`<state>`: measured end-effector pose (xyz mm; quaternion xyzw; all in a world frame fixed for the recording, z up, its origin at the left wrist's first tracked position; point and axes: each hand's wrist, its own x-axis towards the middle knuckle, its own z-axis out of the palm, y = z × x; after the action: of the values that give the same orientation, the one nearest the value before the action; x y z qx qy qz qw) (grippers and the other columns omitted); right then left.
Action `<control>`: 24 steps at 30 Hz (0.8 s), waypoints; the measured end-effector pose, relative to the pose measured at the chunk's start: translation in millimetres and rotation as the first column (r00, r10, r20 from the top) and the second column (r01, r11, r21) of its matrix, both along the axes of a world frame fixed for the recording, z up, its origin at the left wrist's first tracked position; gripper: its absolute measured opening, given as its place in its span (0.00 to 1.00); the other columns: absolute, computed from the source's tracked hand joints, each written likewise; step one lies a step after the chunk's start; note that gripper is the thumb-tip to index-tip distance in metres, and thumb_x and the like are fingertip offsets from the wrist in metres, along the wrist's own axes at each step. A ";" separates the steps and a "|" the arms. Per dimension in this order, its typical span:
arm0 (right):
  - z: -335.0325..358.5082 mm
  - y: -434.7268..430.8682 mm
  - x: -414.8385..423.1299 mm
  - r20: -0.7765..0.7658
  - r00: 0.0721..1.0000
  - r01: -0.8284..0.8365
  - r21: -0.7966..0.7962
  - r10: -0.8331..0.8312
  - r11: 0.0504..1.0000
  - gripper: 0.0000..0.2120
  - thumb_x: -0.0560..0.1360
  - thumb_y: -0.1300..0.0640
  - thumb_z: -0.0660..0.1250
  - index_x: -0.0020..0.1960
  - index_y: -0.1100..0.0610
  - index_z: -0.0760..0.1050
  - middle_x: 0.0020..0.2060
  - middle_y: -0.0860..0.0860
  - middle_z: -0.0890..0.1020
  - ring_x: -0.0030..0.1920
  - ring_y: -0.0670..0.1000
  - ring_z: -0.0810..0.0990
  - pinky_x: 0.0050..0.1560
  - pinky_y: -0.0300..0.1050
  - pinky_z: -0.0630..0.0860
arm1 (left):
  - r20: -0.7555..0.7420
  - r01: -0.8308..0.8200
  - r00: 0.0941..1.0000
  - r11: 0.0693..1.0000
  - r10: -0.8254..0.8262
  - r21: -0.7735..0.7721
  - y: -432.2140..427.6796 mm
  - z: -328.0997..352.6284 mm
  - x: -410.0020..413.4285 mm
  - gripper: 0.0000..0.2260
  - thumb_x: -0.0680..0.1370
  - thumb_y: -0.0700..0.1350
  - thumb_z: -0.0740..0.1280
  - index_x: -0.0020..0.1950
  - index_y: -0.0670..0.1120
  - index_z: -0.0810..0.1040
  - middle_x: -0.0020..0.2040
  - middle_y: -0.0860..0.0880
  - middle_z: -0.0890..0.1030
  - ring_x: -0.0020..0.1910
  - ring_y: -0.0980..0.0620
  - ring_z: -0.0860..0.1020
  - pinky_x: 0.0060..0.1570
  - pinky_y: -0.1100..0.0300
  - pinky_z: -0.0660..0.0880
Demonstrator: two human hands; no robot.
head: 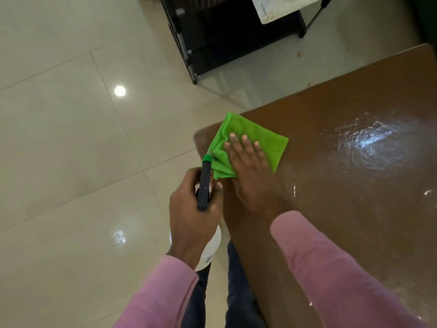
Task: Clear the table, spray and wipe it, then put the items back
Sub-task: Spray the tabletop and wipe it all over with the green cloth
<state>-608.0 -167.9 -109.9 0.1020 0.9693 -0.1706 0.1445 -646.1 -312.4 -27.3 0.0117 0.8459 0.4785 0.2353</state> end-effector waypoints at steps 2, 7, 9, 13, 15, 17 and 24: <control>-3.9 35.1 2.6 -0.011 0.984 0.180 0.049 -0.180 0.982 0.37 0.74 0.61 0.60 0.78 0.56 0.47 0.78 0.54 0.47 0.77 0.55 0.42 0.75 0.52 0.39 | 0.015 -0.017 1.000 1.000 0.017 -0.022 -4.1 1.2 -6.0 0.11 0.76 0.41 0.70 0.50 0.59 0.75 0.42 0.62 0.80 0.30 0.52 0.76 0.27 0.44 0.78; -3.9 60.1 -36.6 -0.008 0.761 0.648 0.036 -0.649 0.760 0.30 0.80 0.51 0.54 0.78 0.59 0.46 0.78 0.55 0.46 0.77 0.60 0.43 0.75 0.57 0.41 | 0.017 -0.065 0.998 0.996 0.066 -0.063 -11.7 -2.5 -9.0 0.11 0.77 0.40 0.70 0.52 0.56 0.76 0.44 0.65 0.80 0.34 0.55 0.78 0.30 0.45 0.80; -2.1 21.9 -48.7 -0.006 0.798 0.602 0.007 -0.602 0.798 0.31 0.81 0.47 0.51 0.78 0.58 0.45 0.78 0.54 0.45 0.77 0.60 0.42 0.75 0.57 0.40 | 0.013 -0.065 0.998 0.994 0.066 -0.084 -14.3 -4.8 -7.8 0.09 0.77 0.41 0.69 0.54 0.52 0.76 0.44 0.63 0.80 0.35 0.54 0.78 0.32 0.45 0.80; 0.7 -69.5 -30.8 0.020 1.000 -0.009 -0.001 0.009 1.000 0.29 0.79 0.47 0.49 0.78 0.55 0.48 0.78 0.51 0.47 0.77 0.59 0.44 0.75 0.58 0.39 | -0.018 -0.042 0.999 0.996 0.041 -0.074 -19.4 -5.3 -11.2 0.07 0.74 0.44 0.67 0.52 0.50 0.77 0.39 0.60 0.80 0.28 0.52 0.75 0.28 0.44 0.78; 1.1 -64.9 -18.2 0.013 0.991 -0.131 -0.029 0.132 0.991 0.28 0.78 0.52 0.51 0.78 0.53 0.50 0.78 0.50 0.49 0.77 0.56 0.45 0.75 0.55 0.39 | -0.028 -0.019 0.999 0.997 0.017 -0.079 -21.8 -4.2 -13.7 0.08 0.73 0.45 0.67 0.52 0.51 0.77 0.38 0.61 0.79 0.27 0.52 0.76 0.27 0.45 0.77; -1.2 -31.8 -9.6 -0.013 1.000 -0.022 -0.027 0.022 0.999 0.34 0.75 0.58 0.58 0.78 0.52 0.48 0.78 0.50 0.48 0.77 0.53 0.42 0.75 0.52 0.37 | -0.027 0.000 1.000 0.996 -0.003 -0.086 -23.9 -3.0 -16.4 0.09 0.73 0.47 0.67 0.53 0.51 0.77 0.40 0.62 0.80 0.28 0.52 0.77 0.27 0.45 0.78; -7.8 28.1 -26.9 -0.004 0.832 0.555 0.027 -0.555 0.831 0.31 0.80 0.51 0.55 0.78 0.57 0.45 0.78 0.53 0.46 0.77 0.57 0.42 0.75 0.57 0.40 | -0.021 0.015 1.000 0.997 -0.016 -0.082 -14.3 2.2 -12.5 0.09 0.77 0.42 0.69 0.54 0.52 0.76 0.42 0.64 0.80 0.31 0.50 0.79 0.29 0.50 0.80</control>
<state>-635.0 -139.7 -117.7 0.3812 0.9000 -0.1919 0.0893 -658.5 -326.7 -25.1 0.0138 0.8672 0.4414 0.2300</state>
